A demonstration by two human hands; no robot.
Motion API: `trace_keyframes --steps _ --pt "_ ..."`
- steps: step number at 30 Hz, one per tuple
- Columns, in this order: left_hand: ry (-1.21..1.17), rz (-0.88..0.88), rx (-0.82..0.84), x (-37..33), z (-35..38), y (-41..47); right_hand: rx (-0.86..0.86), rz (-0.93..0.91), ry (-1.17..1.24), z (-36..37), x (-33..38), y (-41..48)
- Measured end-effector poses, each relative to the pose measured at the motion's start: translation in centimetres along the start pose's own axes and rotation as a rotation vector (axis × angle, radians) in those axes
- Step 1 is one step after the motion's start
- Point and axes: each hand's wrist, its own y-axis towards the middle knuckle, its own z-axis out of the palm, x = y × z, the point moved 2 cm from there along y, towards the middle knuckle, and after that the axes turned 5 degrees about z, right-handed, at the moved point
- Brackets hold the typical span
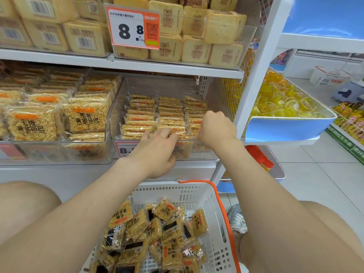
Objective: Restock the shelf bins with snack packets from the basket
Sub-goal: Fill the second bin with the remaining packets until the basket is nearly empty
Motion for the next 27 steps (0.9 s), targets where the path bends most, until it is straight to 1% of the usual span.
trace_keyframes --steps 2,4,5,7,8,9,10,11,15,16,20,23,25,27 --pt "0.030 0.004 -0.077 -0.1 0.0 -0.1 -0.068 -0.038 0.026 -0.9 1.1 -1.1" --pt "0.056 0.019 -0.239 -0.3 -0.3 -0.2 -0.086 -0.075 0.121 -2.0 2.4 -2.3" --pt "0.069 0.024 -0.336 -0.4 -0.5 -0.3 -0.054 -0.088 0.173 -2.2 2.9 -2.9" --pt "0.090 0.036 -0.501 -0.6 -0.8 -0.7 0.087 -0.117 0.228 -2.2 3.3 -4.1" --pt "0.095 0.045 -0.534 -0.6 -0.5 -1.0 0.177 -0.136 0.210 -2.0 3.3 -4.8" --pt "0.103 0.050 -0.531 -0.7 -0.1 -1.4 0.263 -0.151 0.166 -1.6 3.1 -5.4" --pt "0.110 0.053 -0.495 -0.8 0.6 -1.7 0.345 -0.162 0.113 -1.3 2.9 -6.1" --pt "0.114 0.047 -0.424 -0.9 1.5 -1.9 0.419 -0.177 0.060 -0.7 2.6 -6.6" --pt "0.124 0.004 0.038 -0.6 5.7 -2.7 0.703 -0.226 -0.122 3.1 1.8 -7.8" --pt "0.133 0.006 0.150 -0.3 6.8 -2.9 0.747 -0.231 -0.152 4.5 1.6 -7.9" --pt "0.208 0.068 0.496 0.1 11.3 -4.5 0.830 -0.244 -0.181 10.4 1.3 -9.0" --pt "0.177 0.076 0.719 0.4 13.9 -5.6 0.892 -0.289 -0.186 13.7 1.2 -10.0" --pt "0.171 0.054 0.803 0.8 15.1 -5.9 0.895 -0.332 -0.227 15.3 1.1 -11.1" --pt "0.203 0.052 0.824 1.1 16.1 -6.2 0.891 -0.365 -0.291 17.1 1.1 -12.3"
